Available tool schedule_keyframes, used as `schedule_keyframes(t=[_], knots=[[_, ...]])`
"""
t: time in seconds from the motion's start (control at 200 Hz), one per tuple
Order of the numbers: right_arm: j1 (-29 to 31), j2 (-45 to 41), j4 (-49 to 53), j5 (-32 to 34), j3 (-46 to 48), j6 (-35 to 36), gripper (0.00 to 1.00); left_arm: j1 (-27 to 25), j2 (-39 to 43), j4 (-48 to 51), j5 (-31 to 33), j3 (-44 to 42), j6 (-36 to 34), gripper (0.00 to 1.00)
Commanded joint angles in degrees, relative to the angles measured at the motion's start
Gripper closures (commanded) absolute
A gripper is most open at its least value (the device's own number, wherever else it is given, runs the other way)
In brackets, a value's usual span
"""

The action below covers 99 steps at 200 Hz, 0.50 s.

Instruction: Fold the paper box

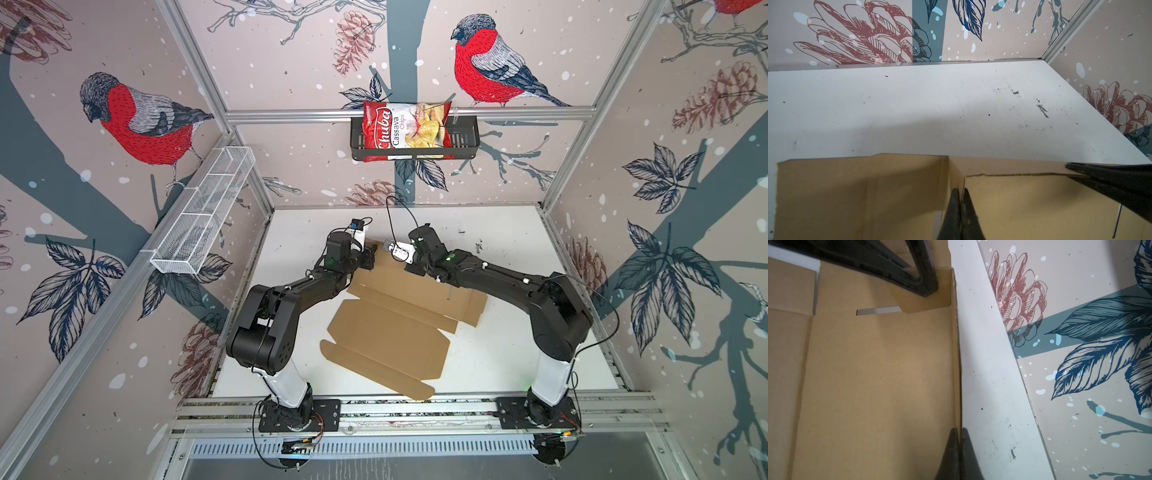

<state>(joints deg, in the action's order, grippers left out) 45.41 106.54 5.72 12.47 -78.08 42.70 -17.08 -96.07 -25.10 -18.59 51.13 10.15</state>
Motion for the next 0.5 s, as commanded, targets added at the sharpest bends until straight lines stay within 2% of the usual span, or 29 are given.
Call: schedule_keyframes(t=[0.0,0.285,0.375,0.49], knots=[[-0.5,-0.4,-5.9,3.8,1.0,2.4,1.0,-0.4,1.7,0.0,-3.1,0.7,0.4,0.91],[-1.0,-2.9,-15.3,9.2,7.1,12.8,1.0,2.8,7.4,4.9,-6.9,0.4,2.3,0.63],[-1.0,-3.9,-16.4,9.1,8.5,14.9,1.0,4.2,11.1,6.2,-7.2,-1.2,2.4,0.58],[-1.1,-4.7,-15.9,8.9,8.8,16.5,1.0,6.6,16.7,7.6,-5.6,-6.0,4.3,0.56]])
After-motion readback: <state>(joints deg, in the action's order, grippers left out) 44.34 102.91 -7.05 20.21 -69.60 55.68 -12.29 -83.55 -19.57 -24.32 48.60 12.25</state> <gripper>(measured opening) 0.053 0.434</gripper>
